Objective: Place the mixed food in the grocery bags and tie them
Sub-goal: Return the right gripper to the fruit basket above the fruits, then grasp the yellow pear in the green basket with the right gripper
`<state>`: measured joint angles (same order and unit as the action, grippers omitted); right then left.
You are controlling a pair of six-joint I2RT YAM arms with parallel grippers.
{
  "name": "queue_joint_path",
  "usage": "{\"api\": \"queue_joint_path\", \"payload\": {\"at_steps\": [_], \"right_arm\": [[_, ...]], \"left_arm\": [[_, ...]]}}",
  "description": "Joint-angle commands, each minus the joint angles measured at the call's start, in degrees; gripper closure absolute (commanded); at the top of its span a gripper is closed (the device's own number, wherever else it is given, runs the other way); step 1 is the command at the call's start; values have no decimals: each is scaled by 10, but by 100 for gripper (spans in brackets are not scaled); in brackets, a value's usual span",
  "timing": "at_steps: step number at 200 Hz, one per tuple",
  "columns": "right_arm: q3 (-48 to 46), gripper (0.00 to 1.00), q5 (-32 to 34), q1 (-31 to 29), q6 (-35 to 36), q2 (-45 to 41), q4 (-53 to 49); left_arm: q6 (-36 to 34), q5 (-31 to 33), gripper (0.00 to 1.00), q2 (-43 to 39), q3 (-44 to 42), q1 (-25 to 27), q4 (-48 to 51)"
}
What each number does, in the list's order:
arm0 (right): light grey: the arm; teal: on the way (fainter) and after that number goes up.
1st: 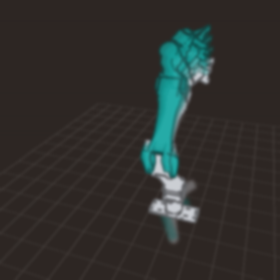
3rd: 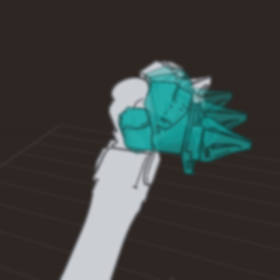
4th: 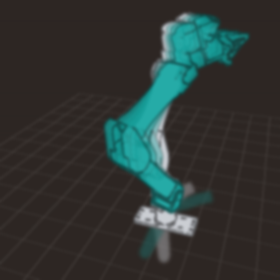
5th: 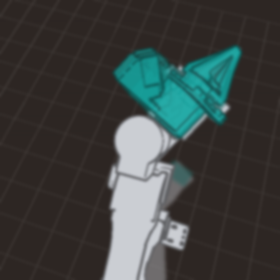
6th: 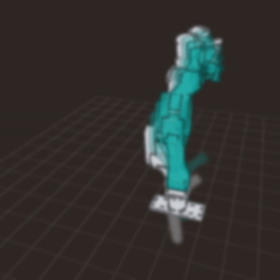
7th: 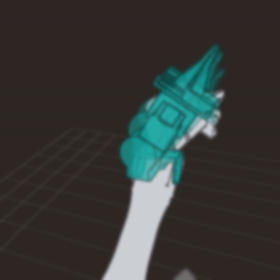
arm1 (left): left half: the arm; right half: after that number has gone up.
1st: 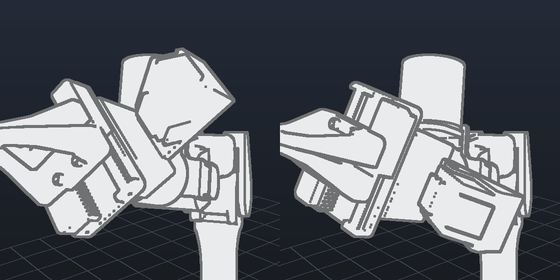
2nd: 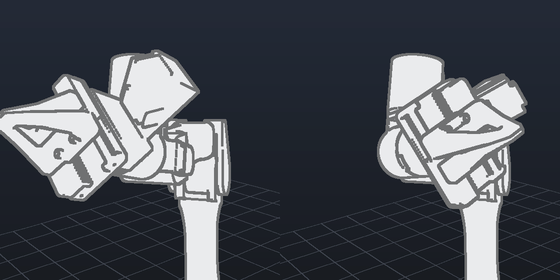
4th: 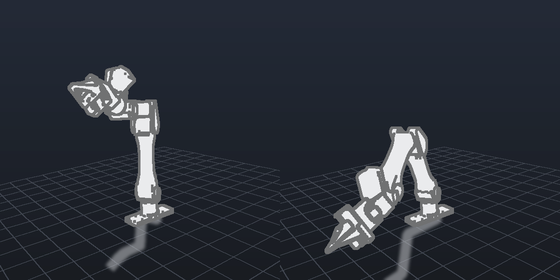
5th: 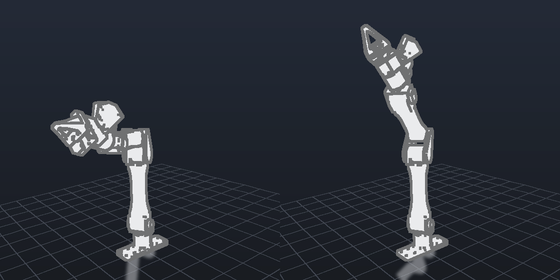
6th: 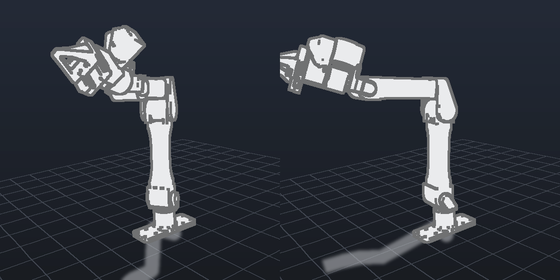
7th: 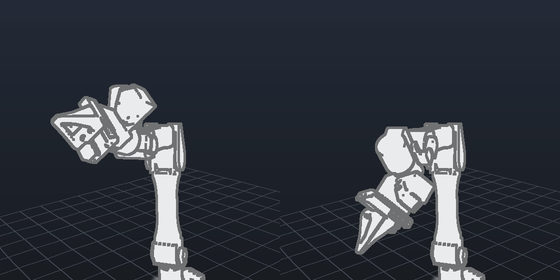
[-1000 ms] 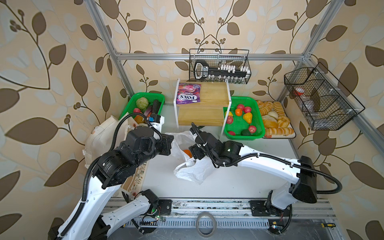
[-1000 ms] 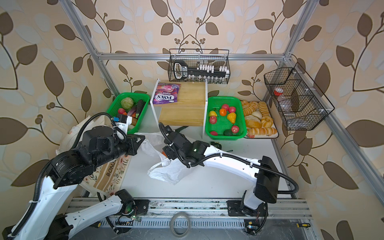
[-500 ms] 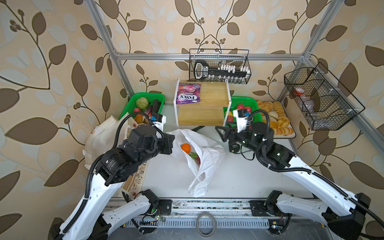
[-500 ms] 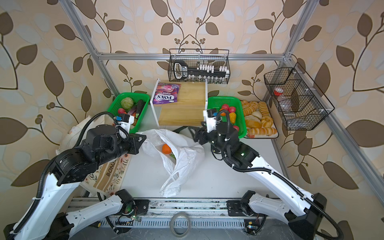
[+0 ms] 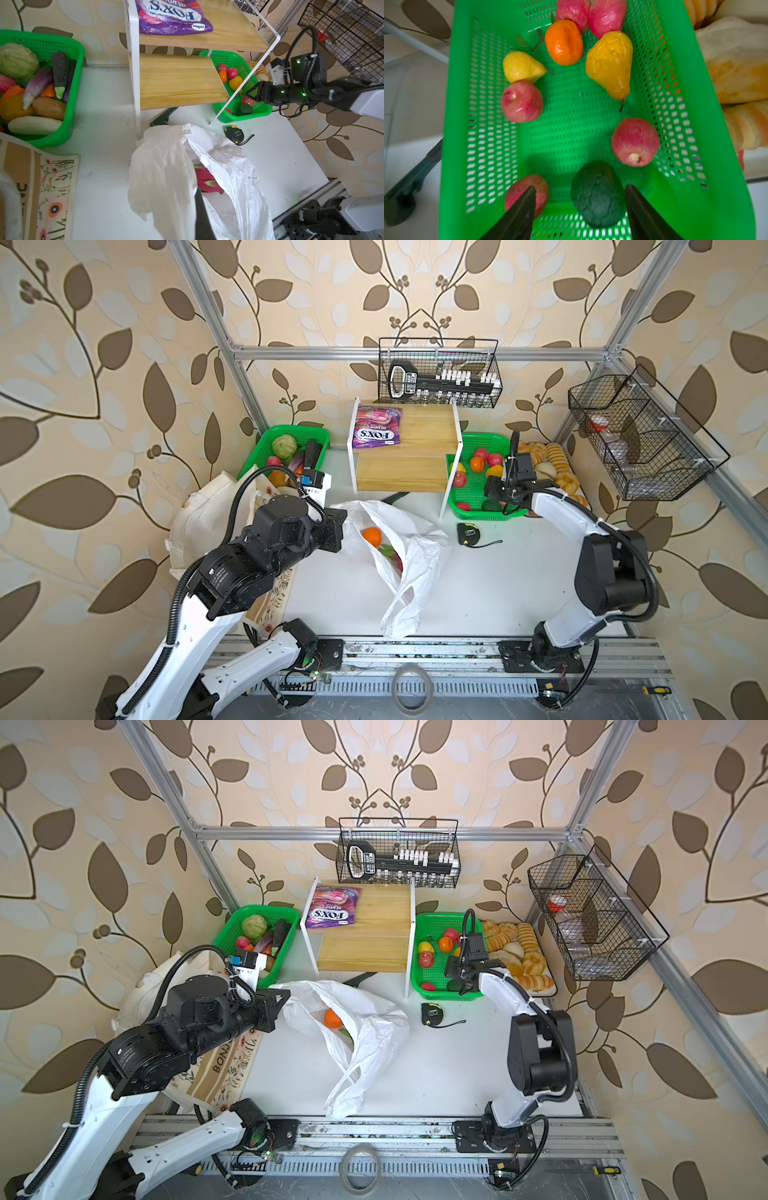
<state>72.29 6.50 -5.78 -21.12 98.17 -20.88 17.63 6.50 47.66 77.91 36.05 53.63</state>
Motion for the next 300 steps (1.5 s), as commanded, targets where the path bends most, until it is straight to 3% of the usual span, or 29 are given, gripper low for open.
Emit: {"api": "queue_joint_path", "payload": {"at_steps": [1,39,82,105,193,254,300], "right_arm": [[53,30,50,8,33,47,20],[178,29,40,15,46,162,3],[284,24,107,18,59,248,-38],[292,22,127,24,61,265,-32],[380,22,32,53,55,353,-59],[412,29,1,54,56,372,-81],[450,24,8,55,57,401,-132]], "left_arm": [[-49,15,100,-5,-3,3,-32],[-87,-5,100,-10,-25,3,-60],[-102,-5,100,-10,-31,3,-69],[-102,-2,100,-7,-36,3,-68],[-93,1,100,9,-19,3,-50],[-80,4,100,8,-10,3,-43],[-71,9,100,0,-8,2,-41]]}}
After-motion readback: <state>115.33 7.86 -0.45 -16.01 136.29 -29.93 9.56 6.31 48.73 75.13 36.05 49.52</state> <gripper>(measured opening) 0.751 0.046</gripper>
